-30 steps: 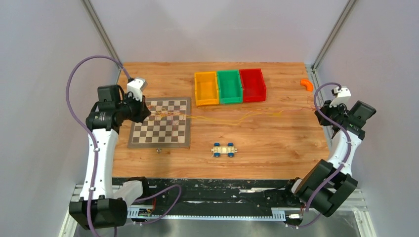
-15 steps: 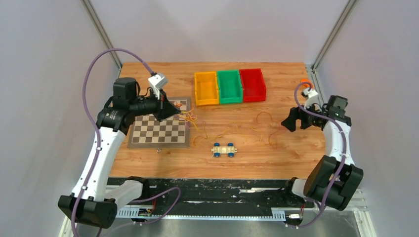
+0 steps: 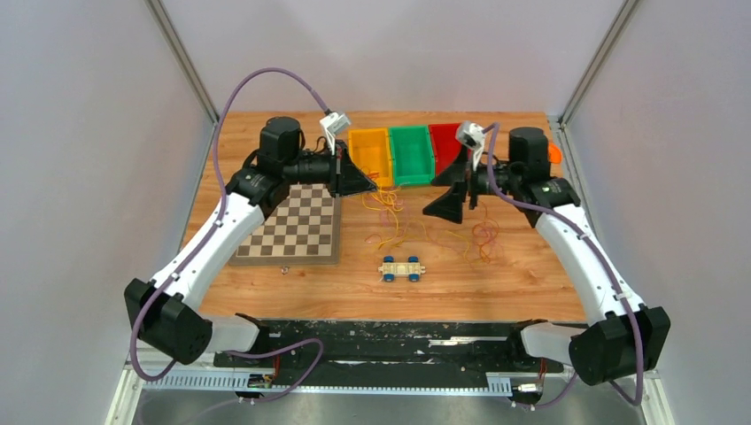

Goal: Untangle the cables

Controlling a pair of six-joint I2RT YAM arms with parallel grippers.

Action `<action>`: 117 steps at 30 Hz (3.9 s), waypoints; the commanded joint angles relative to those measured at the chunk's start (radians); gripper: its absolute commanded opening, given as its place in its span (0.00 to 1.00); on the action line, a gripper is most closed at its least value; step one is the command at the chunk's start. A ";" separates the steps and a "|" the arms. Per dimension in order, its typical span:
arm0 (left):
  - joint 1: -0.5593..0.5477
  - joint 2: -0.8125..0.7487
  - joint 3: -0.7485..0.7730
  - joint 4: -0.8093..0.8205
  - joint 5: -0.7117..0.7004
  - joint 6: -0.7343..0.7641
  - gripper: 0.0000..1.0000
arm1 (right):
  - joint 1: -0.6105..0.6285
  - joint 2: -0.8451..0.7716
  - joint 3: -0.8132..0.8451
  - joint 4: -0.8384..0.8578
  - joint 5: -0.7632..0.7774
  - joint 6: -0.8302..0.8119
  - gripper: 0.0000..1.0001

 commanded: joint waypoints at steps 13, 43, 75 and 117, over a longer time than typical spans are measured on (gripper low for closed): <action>-0.077 0.092 0.052 0.214 0.070 -0.223 0.03 | 0.253 0.136 0.010 0.369 0.181 0.259 0.67; -0.070 0.065 -0.138 0.469 0.092 -0.168 0.76 | 0.205 0.061 -0.020 0.351 0.080 0.305 0.00; 0.174 -0.313 0.049 0.122 0.224 -0.100 0.00 | -0.326 0.009 -0.237 0.325 0.485 0.004 0.00; 0.042 -0.028 0.297 0.267 0.137 -0.236 0.00 | -0.018 0.034 0.228 0.068 -0.139 0.050 1.00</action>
